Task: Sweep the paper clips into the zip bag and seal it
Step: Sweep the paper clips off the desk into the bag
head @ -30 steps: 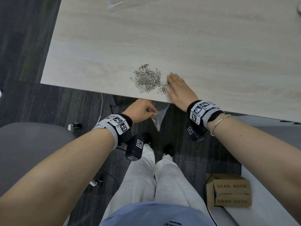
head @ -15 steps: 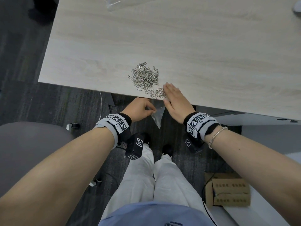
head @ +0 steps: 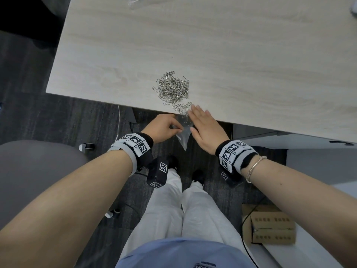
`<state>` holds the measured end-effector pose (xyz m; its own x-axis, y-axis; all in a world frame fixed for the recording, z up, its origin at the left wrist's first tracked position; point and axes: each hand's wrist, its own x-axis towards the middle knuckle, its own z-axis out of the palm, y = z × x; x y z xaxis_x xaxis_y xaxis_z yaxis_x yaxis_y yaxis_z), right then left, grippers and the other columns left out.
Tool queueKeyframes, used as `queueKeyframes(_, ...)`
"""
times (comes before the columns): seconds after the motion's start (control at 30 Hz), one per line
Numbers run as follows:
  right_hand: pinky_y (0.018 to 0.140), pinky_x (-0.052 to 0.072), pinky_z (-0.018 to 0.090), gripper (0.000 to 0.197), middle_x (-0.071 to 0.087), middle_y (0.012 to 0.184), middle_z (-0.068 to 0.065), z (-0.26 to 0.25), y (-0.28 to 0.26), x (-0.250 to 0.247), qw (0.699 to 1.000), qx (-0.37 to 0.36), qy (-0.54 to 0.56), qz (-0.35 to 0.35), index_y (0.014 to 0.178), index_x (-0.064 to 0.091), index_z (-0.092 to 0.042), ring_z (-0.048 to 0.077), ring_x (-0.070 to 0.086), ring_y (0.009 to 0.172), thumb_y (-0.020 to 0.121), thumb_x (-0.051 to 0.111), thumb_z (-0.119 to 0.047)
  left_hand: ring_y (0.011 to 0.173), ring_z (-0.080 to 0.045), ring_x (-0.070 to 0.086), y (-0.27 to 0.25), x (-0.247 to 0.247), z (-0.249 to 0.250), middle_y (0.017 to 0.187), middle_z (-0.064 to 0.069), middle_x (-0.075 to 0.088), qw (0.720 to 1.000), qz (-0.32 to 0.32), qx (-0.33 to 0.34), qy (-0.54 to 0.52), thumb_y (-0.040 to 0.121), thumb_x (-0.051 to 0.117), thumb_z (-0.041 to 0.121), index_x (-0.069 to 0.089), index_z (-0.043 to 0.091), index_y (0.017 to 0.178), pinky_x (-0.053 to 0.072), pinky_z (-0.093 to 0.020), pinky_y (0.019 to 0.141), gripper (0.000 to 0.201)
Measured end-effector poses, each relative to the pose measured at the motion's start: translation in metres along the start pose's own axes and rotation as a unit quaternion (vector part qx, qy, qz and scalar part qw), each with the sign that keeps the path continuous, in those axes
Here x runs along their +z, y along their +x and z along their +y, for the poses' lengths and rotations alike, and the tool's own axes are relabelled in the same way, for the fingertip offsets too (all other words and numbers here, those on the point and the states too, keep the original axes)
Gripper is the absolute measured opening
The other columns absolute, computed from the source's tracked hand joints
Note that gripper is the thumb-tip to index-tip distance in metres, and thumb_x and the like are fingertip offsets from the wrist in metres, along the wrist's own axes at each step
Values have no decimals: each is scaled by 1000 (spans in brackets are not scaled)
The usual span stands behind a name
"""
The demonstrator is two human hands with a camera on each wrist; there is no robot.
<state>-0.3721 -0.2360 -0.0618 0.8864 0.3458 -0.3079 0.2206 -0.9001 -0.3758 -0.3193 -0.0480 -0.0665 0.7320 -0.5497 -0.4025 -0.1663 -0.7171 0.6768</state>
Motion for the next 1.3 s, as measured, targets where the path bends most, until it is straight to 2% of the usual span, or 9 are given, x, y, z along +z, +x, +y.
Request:
queueKeyframes(0.17,116,-7,28,56,6,158,8,-6,-6,3,999,-49,5,-23,149,12,-8,18,1,147,100,29,-29,91,-20,60,-1,1,0,94,-8,68,1000,8,12,-9,83,68,19,75,15,94,47,-39,88,13)
queueKeyframes(0.33,117,-4,24,52,14,157,10,2,3,-6,997,-19,66,38,148,17,-7,18,9,146,100,32,-22,91,-19,60,-1,0,0,91,-7,69,1000,14,9,-19,83,69,20,75,16,92,48,-40,87,12)
queueKeyframes(0.43,116,-3,21,50,17,156,10,2,16,-13,995,2,85,48,147,20,-7,18,12,145,100,33,-19,103,-23,60,-3,-1,1,97,-10,70,999,20,-2,-27,83,69,19,75,13,93,47,-35,92,13)
queueKeyframes(0.53,116,1,23,49,21,155,10,-2,27,-14,995,-9,91,47,146,23,-8,19,15,145,100,32,-20,93,-21,62,-5,-5,-4,91,-9,70,999,24,-4,-28,83,70,19,76,14,92,49,-38,87,12)
queueKeyframes(0.67,114,1,20,49,20,156,8,-9,26,-10,995,-16,96,28,147,22,-9,17,13,145,100,32,-22,105,-26,61,-6,-8,-8,98,-11,70,1000,17,-3,-21,83,69,19,75,15,94,47,-38,92,13)
queueKeyframes(0.8,116,1,20,49,23,155,9,-11,13,-2,993,-56,102,14,146,24,-7,17,14,145,100,34,-20,89,-21,62,-5,-6,-10,90,-7,68,1000,20,2,-17,83,68,19,75,16,93,48,-37,85,12)
queueKeyframes(0.93,116,4,20,48,27,153,8,-11,9,-2,991,-77,110,-9,145,29,-8,16,18,144,99,31,-23,89,-17,62,-2,-5,-15,92,-3,69,1000,12,3,-11,82,68,19,75,17,92,48,-33,83,12)
queueKeyframes(1.07,116,4,21,50,28,153,8,-13,22,-9,991,-84,106,18,144,32,-8,18,20,144,97,28,-24,85,-15,61,-2,-5,-15,91,-2,69,1000,17,8,-12,83,69,20,76,16,92,45,-26,78,12)
queueKeyframes(1.3,113,3,20,46,25,154,9,-19,31,-13,993,-94,74,-12,145,28,-8,18,18,144,101,31,-21,87,-13,61,-2,-6,-17,95,-2,69,1000,16,15,-10,83,67,17,75,15,93,41,-20,77,13)
